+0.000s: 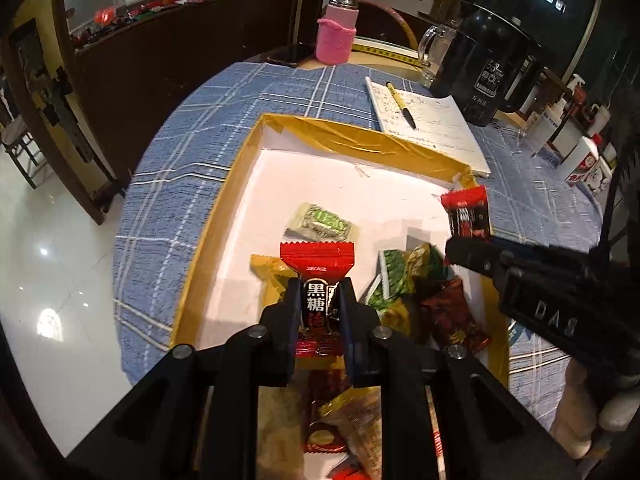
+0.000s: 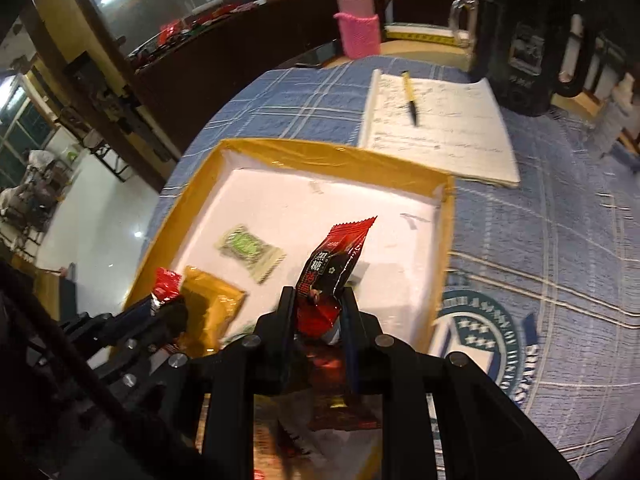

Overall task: Organize snacks
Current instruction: 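Open the right tool to drop its red candy while the left tool holds its candy over the tray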

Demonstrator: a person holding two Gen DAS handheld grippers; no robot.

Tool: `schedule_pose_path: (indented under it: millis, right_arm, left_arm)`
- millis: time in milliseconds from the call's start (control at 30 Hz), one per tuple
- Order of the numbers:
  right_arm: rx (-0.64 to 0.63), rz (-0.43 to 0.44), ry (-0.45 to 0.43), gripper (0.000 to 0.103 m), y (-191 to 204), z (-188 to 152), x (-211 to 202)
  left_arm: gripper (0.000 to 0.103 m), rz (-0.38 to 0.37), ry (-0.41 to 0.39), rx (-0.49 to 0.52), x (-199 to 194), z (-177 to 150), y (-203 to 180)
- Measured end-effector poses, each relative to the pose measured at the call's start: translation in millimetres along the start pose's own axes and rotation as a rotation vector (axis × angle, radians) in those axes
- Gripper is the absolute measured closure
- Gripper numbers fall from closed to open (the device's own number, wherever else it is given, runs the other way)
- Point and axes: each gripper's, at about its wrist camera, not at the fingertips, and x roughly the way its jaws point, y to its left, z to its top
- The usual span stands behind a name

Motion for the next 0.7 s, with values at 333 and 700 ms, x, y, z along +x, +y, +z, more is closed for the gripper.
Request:
schedule_pose_path:
  millis: [333, 700]
  right_arm:
    - [0.027, 0.071, -0.041, 0.083, -5.0, -23.3, -36.6]
    - [-0.026, 0.196, 0.038, 0.083, 11.3, -78.9, -55.4]
  left_arm:
    - [0.083, -0.063, -0.039, -0.006, -6.2, 15.7, -4.1]
    - [0.083, -0.123, 0.009, -0.08, -46.7, -53.0, 21.3]
